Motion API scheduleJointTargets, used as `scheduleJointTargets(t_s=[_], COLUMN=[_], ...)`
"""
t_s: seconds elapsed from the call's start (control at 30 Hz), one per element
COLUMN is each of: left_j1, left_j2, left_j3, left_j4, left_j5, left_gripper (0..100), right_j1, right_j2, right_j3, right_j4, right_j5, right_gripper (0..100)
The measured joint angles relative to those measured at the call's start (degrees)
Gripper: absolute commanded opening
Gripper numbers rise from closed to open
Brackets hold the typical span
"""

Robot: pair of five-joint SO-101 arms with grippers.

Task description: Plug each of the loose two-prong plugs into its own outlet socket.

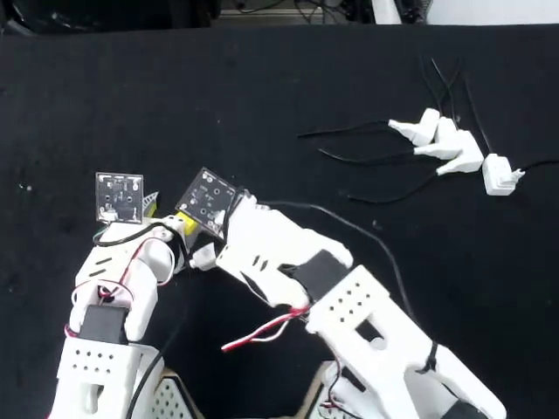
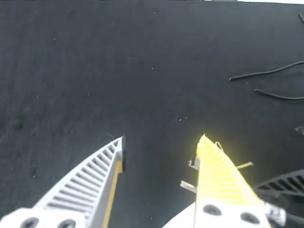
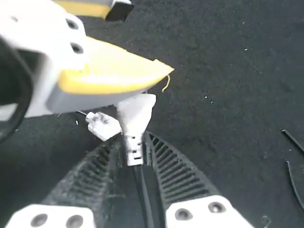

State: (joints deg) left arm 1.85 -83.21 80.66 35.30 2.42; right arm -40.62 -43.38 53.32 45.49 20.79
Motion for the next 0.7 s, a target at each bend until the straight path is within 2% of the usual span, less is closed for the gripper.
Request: scheduleJointTargets(t_s=[0.7], left_j1=[-0.3], left_j2=[0.0], left_j3=[0.9], left_j4=[0.0], left_j5=[-0.1], left_gripper=[25], right_j1=[0.0], right_j2=[-6.3], right_j3=[3.4], right_j4=[-1.1], right_j5=[-8.3], right_gripper=[1.1])
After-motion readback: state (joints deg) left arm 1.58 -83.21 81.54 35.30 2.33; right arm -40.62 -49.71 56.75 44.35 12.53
